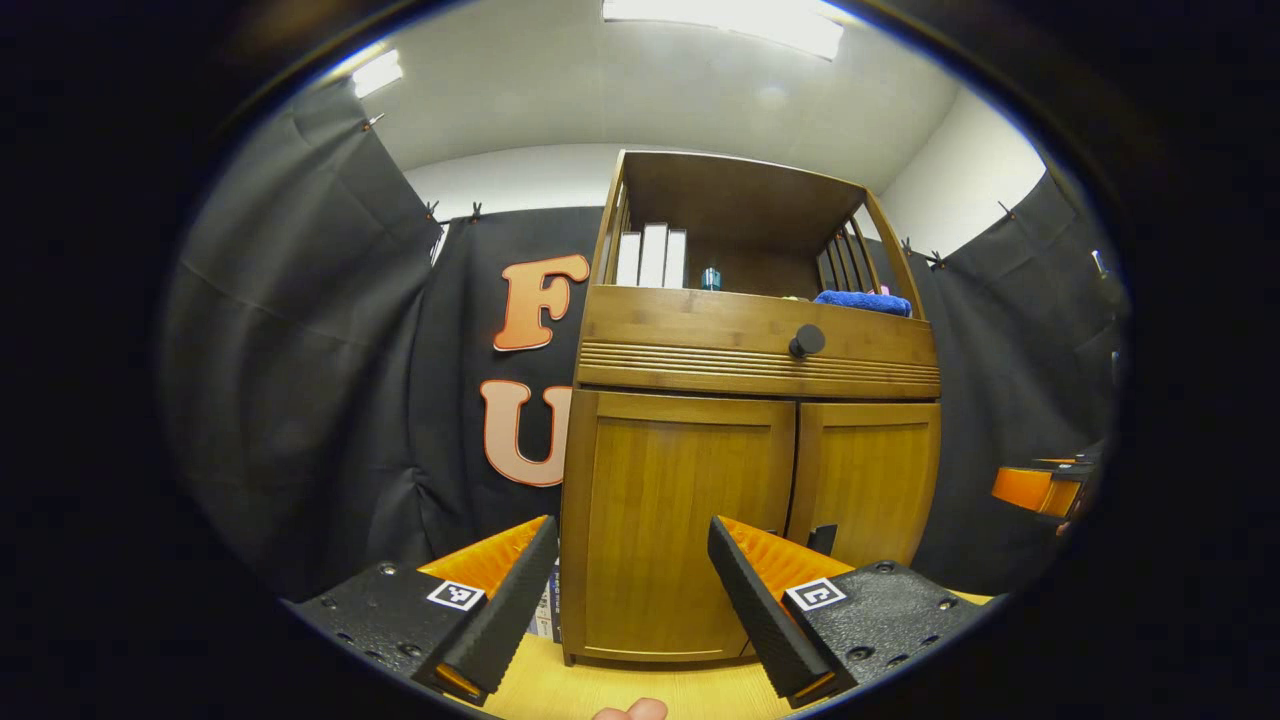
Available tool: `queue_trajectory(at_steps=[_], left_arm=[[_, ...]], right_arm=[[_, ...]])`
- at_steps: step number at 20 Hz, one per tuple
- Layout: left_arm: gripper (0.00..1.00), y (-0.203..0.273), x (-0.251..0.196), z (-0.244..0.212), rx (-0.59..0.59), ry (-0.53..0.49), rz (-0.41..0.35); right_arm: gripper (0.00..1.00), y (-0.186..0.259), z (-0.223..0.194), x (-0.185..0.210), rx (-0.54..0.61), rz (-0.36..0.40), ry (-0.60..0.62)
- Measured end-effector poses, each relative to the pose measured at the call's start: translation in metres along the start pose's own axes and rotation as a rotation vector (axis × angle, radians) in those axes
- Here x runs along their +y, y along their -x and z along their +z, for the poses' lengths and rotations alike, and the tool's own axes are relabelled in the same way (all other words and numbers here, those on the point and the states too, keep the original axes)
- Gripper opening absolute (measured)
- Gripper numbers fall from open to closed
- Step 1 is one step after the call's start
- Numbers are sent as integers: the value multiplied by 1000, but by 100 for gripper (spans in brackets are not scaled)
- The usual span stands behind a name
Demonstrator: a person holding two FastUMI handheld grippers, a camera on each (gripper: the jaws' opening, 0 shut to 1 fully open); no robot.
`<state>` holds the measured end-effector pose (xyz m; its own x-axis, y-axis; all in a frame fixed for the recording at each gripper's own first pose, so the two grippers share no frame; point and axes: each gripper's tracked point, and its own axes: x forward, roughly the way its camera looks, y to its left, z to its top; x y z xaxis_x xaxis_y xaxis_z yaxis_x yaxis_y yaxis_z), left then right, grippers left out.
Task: Open the right door of the double-door shoe cabinet with the right hand, and open the left door with the left hand.
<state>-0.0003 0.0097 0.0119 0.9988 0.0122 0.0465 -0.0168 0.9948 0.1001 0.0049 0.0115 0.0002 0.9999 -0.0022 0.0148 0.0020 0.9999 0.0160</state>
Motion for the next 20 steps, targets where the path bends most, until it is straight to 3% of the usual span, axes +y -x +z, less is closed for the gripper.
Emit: queue_trajectory(at_steps=[2,4,5,9,13,16,20], left_arm=[[95,0,2,1,-3,8,3],[95,0,5,-2,3,11,10],[92,0,8,-3,7,10,16],[92,2,19,-9,23,19,45],[91,4,35,-14,35,17,83],[94,8,54,-14,26,-11,131],[94,12,72,-15,18,-21,171]], right_arm=[[100,-8,5,6,-12,20,11],[98,-21,9,12,-24,36,30],[89,-29,10,15,-26,42,39],[89,-74,7,37,-36,90,31],[89,-119,-27,62,-3,135,21],[98,-146,-53,86,10,176,7],[98,-176,-92,87,33,134,17]])
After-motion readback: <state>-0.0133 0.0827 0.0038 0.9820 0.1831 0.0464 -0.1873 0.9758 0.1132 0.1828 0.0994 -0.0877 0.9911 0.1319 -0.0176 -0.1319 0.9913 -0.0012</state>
